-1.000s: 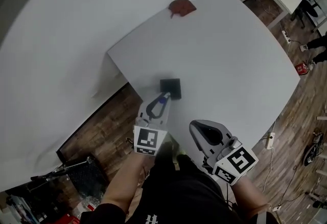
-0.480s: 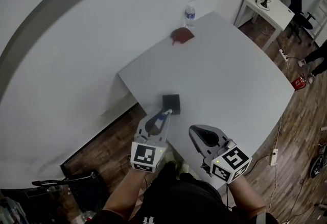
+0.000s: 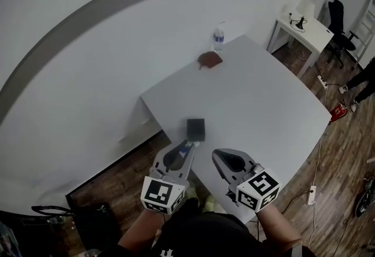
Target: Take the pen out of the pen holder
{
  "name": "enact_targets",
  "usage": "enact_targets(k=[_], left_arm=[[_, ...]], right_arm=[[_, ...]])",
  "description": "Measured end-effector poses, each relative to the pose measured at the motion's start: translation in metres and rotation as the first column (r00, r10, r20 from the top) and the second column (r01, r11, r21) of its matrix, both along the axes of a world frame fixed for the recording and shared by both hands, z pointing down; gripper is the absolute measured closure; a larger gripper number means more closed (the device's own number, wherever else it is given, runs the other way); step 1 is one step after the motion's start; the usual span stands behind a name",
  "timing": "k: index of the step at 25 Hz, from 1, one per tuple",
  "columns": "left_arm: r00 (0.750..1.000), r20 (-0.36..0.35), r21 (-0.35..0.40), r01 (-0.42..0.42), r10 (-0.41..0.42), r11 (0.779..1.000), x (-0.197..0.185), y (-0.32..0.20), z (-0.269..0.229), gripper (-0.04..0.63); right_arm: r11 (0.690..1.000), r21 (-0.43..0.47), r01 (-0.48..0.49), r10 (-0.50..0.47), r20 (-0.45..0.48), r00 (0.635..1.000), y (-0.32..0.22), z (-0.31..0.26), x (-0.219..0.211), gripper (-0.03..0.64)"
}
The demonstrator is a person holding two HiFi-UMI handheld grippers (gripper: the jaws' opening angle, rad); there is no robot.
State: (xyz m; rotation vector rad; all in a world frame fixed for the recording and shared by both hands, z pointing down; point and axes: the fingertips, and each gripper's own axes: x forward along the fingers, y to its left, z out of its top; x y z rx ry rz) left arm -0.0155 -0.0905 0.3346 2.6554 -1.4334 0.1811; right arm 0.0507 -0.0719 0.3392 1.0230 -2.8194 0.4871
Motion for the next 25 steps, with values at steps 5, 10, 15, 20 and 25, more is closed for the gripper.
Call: enact_targets(k=[5,10,15,20,25], left_arm=[[1.000,-0.017,0.034,-0.011,0.012,0.999,-0.002,0.016,-0.025,0.523],[1.000,-0.018,0.050,-0.010,0.011,0.999,-0.004,0.024,-0.040,0.523],[0.999,-0.033,0.047,-0.006,0.008,0.999,-0.005,0.027,-0.042,0.523],[0.999,-0.041,0.052,-0.015,0.018,0.999,-0.002,0.024,-0.043,0.523],[0.999,-0.036,0.048,-0.020,0.022,0.999,0.001,0.021,-0.040,0.523]], right_arm=[[0.999,0.036,0.013,-0.013,0.004,1.000,0.006,-0.014,-0.002,0.601],[0.998,0.067,0.020,-0.020,-0.001,1.000,0.009,-0.026,-0.003,0.601],[0.997,0.080,0.015,-0.014,-0.003,1.000,0.011,-0.029,-0.003,0.603],[0.997,0.077,0.005,-0.005,-0.009,1.000,0.008,-0.028,-0.001,0.603],[0.997,0.075,-0.005,0.006,-0.016,1.000,0.005,-0.027,0.002,0.603]])
